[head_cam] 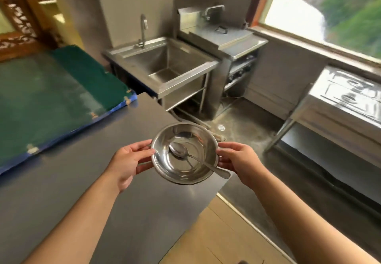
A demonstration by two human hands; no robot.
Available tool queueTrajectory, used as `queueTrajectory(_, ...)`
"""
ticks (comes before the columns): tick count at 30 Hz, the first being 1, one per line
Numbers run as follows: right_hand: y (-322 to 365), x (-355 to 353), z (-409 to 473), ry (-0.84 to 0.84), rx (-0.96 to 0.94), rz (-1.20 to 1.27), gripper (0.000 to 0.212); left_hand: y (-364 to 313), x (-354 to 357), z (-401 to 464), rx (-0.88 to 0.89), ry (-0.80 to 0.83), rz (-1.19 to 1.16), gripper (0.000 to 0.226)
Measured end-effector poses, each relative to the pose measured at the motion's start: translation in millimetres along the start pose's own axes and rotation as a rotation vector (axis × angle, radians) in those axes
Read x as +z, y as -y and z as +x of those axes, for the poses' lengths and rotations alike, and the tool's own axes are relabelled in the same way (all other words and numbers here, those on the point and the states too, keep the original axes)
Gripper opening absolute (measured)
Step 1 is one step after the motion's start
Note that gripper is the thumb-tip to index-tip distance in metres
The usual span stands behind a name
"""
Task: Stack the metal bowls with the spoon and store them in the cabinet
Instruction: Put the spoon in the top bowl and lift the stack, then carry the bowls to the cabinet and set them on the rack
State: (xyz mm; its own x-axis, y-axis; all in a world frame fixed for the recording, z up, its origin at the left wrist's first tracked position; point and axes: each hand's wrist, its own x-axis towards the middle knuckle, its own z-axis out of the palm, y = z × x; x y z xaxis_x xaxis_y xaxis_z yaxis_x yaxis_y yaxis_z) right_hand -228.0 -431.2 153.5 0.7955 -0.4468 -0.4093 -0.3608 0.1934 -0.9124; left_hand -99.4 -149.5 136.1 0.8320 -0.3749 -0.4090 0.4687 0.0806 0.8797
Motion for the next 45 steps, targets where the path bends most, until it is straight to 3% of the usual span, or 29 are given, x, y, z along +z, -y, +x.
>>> queueTrajectory(10,3.1,-213.4,-61.1,-0.3,-0.107,0.218,0.013,4.7,233.9,3.8,-0.012,0.278,0.153,0.025)
queueTrajectory(23,-33.7,-523.6,-199.9,-0.678,-0.199,0.503,0.02,97.7,584.0,-60.8,-0.088,0.701,0.294,0.03)
queueTrajectory(33,-55.8,-669.6,-276.0,-0.991,-0.24,0.581,0.014,156.2,792.2,-95.8,-0.135,1.006,0.411,0.031)
queueTrajectory(45,-50.0,-854.5,-298.7,-1.363,-0.266,0.647,0.012,233.0,1070.6,-96.7,-0.302,1.372,0.445,0.029)
